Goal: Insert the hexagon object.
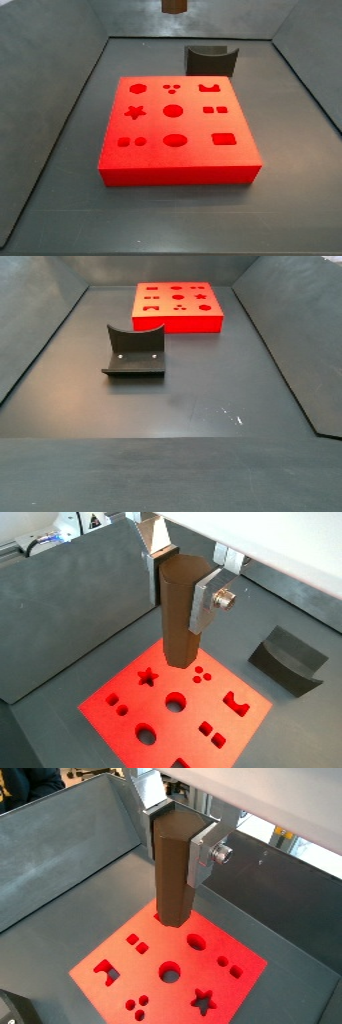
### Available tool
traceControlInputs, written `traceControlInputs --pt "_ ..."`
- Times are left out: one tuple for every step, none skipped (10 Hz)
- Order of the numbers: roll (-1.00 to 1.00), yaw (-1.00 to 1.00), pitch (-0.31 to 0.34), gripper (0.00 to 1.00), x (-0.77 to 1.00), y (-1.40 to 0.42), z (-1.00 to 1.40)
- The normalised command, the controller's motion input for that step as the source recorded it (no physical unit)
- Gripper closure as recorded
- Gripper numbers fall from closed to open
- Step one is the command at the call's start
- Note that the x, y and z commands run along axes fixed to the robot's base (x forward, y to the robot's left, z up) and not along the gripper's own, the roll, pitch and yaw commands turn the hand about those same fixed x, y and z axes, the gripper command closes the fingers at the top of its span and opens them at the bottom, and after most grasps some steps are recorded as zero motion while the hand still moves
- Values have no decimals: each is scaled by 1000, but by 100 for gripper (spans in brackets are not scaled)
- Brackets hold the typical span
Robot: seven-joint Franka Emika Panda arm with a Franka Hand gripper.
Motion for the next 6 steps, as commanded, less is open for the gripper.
traceControlInputs --pt "0 0 0 100 0 126 -63" --pt "0 0 -1 100 29 426 -191" --pt "-71 -11 -16 100 0 729 -294" --pt "0 0 -79 100 0 680 -520" --pt "-96 0 -33 100 -3 791 -477" --pt "-74 0 -147 100 -160 691 -786"
